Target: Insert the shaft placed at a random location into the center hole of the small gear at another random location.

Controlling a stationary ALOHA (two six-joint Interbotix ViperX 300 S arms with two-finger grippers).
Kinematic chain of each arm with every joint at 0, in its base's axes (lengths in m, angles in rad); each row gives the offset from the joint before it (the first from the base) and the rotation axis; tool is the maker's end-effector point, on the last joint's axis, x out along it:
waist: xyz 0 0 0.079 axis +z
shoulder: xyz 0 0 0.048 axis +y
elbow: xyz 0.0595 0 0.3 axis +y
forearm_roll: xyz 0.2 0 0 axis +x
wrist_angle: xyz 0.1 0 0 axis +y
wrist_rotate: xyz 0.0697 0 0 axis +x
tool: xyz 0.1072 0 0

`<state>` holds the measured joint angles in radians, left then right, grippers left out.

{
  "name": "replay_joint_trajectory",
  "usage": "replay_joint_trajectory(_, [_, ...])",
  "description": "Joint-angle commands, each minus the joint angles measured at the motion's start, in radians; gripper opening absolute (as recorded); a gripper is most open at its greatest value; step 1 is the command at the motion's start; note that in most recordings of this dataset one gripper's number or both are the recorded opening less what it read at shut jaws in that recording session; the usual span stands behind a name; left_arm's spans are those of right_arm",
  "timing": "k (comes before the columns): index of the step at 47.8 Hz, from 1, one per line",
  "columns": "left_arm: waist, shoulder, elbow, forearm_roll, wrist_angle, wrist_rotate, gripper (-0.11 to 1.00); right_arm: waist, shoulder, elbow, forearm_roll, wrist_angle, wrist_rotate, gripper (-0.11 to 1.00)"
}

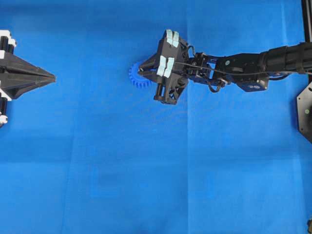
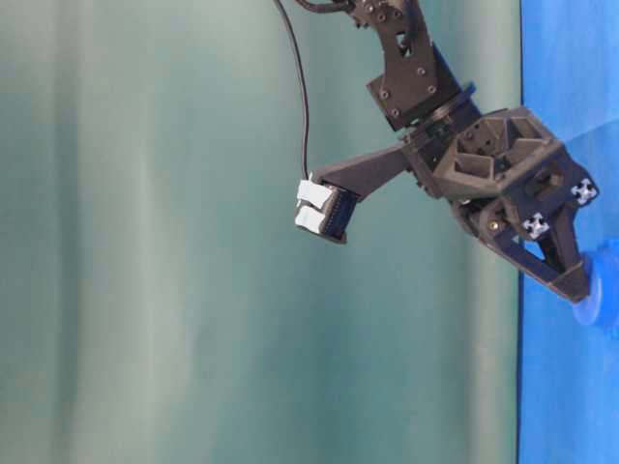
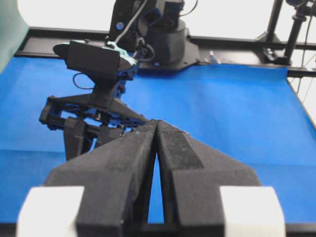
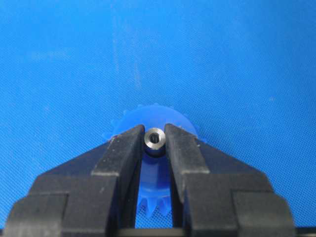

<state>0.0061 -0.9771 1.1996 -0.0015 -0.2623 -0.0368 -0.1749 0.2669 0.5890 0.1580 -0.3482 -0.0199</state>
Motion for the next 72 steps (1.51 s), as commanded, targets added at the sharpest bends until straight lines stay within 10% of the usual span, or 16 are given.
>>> replay_joint_trajectory(1, [0.002,0.003,-0.009,0.0,-0.005,0.0,0.0,0.005,-0.015,-0.012,0.002,-0.003,-0.002,0.12])
replay_joint_trajectory(18, [0.003,0.002,-0.011,0.0,-0.005,0.0,0.0,0.014,-0.015,-0.017,0.002,-0.003,0.0,0.86])
replay_joint_trajectory(72, [0.003,0.0,-0.011,0.0,-0.005,-0.005,0.0,0.018,-0.305,-0.011,-0.021,0.123,-0.015,0.83])
